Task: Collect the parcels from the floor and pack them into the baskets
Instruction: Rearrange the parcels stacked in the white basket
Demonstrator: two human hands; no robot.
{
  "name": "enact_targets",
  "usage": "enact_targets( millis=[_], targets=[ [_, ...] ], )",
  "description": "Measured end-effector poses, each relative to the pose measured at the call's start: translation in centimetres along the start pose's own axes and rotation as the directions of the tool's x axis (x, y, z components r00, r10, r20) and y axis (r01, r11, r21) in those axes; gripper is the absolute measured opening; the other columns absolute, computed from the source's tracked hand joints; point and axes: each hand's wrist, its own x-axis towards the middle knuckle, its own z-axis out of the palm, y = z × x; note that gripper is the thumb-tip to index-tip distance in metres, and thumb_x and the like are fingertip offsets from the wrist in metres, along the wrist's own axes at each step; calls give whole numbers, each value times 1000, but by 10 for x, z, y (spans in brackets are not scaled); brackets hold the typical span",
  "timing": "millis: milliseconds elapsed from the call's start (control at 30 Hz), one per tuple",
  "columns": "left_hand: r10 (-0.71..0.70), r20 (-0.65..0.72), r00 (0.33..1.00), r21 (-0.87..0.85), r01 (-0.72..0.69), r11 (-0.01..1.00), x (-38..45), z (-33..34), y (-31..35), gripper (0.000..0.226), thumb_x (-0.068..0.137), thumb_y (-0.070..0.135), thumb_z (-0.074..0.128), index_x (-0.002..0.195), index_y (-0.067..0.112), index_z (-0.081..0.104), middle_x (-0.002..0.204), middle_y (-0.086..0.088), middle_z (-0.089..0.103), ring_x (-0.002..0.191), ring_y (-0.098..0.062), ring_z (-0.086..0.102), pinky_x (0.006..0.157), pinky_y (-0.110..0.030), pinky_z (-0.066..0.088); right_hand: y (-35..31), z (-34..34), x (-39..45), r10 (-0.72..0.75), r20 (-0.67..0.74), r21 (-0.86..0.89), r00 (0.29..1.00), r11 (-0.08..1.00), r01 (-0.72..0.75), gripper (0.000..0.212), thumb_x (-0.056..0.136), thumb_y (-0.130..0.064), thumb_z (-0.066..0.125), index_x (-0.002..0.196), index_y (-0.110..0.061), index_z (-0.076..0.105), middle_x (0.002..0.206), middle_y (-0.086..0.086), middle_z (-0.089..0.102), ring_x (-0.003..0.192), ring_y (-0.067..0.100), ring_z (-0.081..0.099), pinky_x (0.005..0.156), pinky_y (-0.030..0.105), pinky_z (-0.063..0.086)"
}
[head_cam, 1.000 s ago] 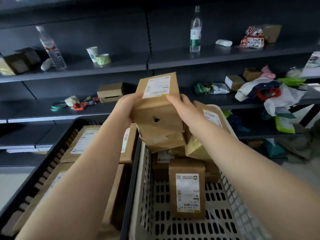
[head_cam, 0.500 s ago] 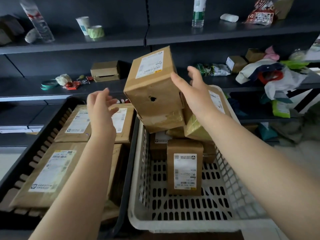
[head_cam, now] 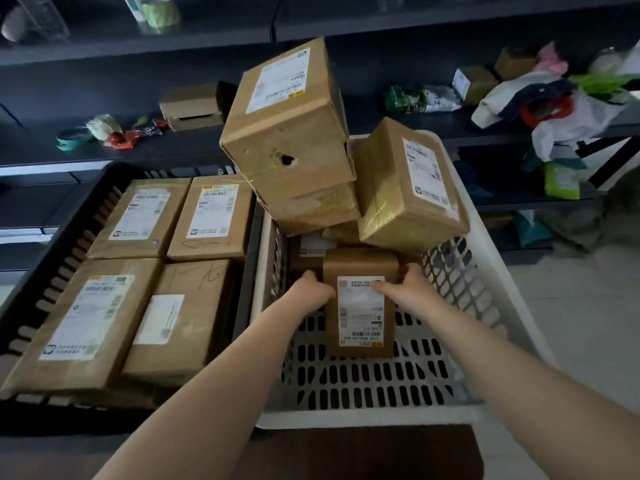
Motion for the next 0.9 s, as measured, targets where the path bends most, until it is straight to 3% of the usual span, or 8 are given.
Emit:
enact_targets(
  millis=[267, 367, 467, 567, 700, 767, 833, 900],
  targets=[
    [53, -56, 997, -59, -56, 997, 17, 15, -10, 47, 85, 9, 52, 131, 10, 44, 124, -12, 55, 107, -27, 52, 90, -36, 46, 10, -5, 0, -137, -3, -129, 991, 982, 136, 76, 89, -43, 55, 149, -22, 13, 146, 4, 39, 123, 26, 48, 88, 32, 49],
    [114, -95, 989, -118, -125, 985, 17, 14, -12, 48, 84, 6, 47, 131, 13, 48, 119, -10, 59, 102, -26, 56, 88, -37, 49, 8, -10, -12, -24, 60, -129, 998, 991, 32, 67, 89, -45, 54, 143, -15, 29, 128, 9, 56, 99, 27, 63, 72, 33, 56],
    [176, -69, 982, -101, -182, 978, 16, 17, -7, 50, 83, 2, 48, 131, 15, 51, 123, -10, 60, 107, -26, 57, 93, -38, 49, 3, -19, -26, 169, 185, -341, 968, 935, -98, 60, 87, -52, 54, 125, -6, 46, 96, 12, 69, 76, 23, 71, 64, 34, 58],
    [185, 35, 982, -46, -183, 982, 13, 27, -7, 60, 83, 1, 53, 139, 19, 41, 137, -7, 50, 119, -24, 51, 94, -33, 46, -5, -29, -31, 189, 182, -674, 965, 739, -18, 63, 79, -59, 59, 116, -9, 53, 87, 5, 65, 67, 17, 69, 52, 26, 53],
    [-130, -15, 991, -20, 130, 991, 7, 37, -13, 71, 92, 17, 53, 148, 11, 12, 151, -15, 26, 134, -33, 35, 106, -38, 36, -12, -29, -10, -129, 94, -709, 987, 688, 157, 99, 64, -54, 76, 141, -21, 23, 138, 8, 42, 108, 22, 55, 76, 32, 48],
    [-332, 116, 936, -187, 349, 918, 1, 41, -19, 69, 92, 19, 53, 147, 5, 14, 153, -20, 21, 138, -36, 27, 108, -47, 30, -8, -21, 4, -112, 249, -651, 962, 716, 252, 112, 63, -41, 82, 147, -29, 8, 154, 6, 19, 128, 26, 42, 95, 36, 44],
    [-441, 316, 840, -358, 536, 764, -6, 47, -28, 80, 85, 27, 62, 147, 9, 14, 152, -22, 21, 137, -43, 25, 104, -60, 29, 7, -9, 16, -51, 344, -672, 937, 684, 284, 101, 67, -34, 81, 146, -23, 19, 151, 6, 26, 129, 25, 40, 99, 34, 41],
    [-458, 488, 743, -315, 639, 702, -9, 54, -35, 87, 84, 34, 63, 149, 12, 9, 152, -22, 21, 138, -43, 23, 106, -62, 25, 22, 2, 24, -65, 314, -749, 947, 596, 289, 95, 68, -36, 79, 143, -19, 24, 148, 5, 28, 130, 29, 36, 98, 38, 40]
  ],
)
